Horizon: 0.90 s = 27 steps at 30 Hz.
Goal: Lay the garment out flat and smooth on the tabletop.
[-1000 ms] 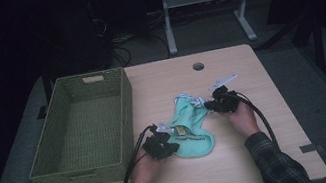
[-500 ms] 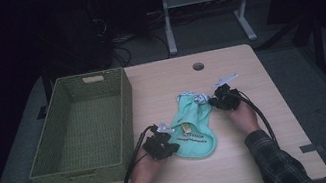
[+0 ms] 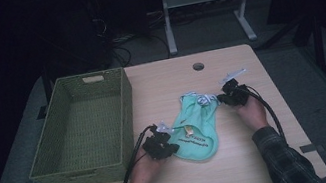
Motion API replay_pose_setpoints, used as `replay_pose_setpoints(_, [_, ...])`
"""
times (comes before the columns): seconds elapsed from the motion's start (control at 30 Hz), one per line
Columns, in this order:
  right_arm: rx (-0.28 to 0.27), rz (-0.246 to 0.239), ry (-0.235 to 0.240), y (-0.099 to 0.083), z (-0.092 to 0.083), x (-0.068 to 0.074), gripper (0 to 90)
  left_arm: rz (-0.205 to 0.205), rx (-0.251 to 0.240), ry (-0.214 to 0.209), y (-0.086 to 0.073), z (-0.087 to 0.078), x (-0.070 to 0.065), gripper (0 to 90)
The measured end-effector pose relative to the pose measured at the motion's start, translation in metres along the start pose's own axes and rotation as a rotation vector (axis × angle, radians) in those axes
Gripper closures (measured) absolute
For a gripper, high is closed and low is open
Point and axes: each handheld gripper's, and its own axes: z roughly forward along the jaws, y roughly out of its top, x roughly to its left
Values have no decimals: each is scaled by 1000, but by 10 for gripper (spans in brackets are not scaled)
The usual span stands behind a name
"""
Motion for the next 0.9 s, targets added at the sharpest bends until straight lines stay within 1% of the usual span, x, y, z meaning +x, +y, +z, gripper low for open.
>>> replay_pose_setpoints(0.07, [0,3,25,-2,-5,5,898,-12,-5,-5,0,0,0,896])
replay_pose_setpoints(0.13, [-9,-8,35,-3,-10,9,899,-11,-4,-5,0,0,0,896])
replay_pose_setpoints(0.17, [-18,-9,39,-5,-13,13,899,-1,3,-4,0,0,1,896])
replay_pose_setpoints(0.23, [-17,-10,59,-7,-18,17,898,-2,0,0,1,0,0,896])
replay_pose_setpoints(0.27, [-17,-10,59,-7,-18,17,898,-2,0,0,1,0,0,896])
replay_pose_setpoints(0.3, [-18,-20,74,-10,-24,23,898,0,-12,6,3,-2,0,895])
replay_pose_setpoints(0.37, [-34,-23,80,-13,-29,30,898,-3,-24,17,6,-4,1,896])
replay_pose_setpoints(0.4, [-34,-23,80,-13,-29,30,898,-3,-24,17,6,-4,1,895])
replay_pose_setpoints(0.43, [-29,-41,101,-16,-34,38,898,-11,-37,23,10,-6,2,895])
replay_pose_setpoints(0.47, [-28,-47,106,-16,-36,41,898,-12,-44,28,13,-7,3,896])
replay_pose_setpoints(0.53, [-45,-63,113,-19,-40,48,898,-13,-48,33,15,-9,4,896])
replay_pose_setpoints(0.6, [-39,-57,136,-21,-44,54,898,-24,-65,49,22,-10,8,896])
replay_pose_setpoints(0.63, [-39,-69,142,-22,-46,57,898,-29,-71,56,25,-10,10,896])
replay_pose_setpoints(0.67, [-36,-71,143,-23,-48,61,898,-27,-77,60,27,-10,13,896])
replay_pose_setpoints(0.73, [-47,-81,152,-27,-52,67,898,-39,-95,66,33,-9,17,896])
replay_pose_setpoints(0.8, [-45,-84,161,-32,-53,72,898,-35,-102,79,39,-9,22,896])
replay_pose_setpoints(0.87, [-38,-88,176,-37,-53,77,897,-46,-113,81,45,-7,27,896])
replay_pose_setpoints(0.9, [-35,-93,180,-39,-52,80,898,-44,-115,83,47,-5,29,896])
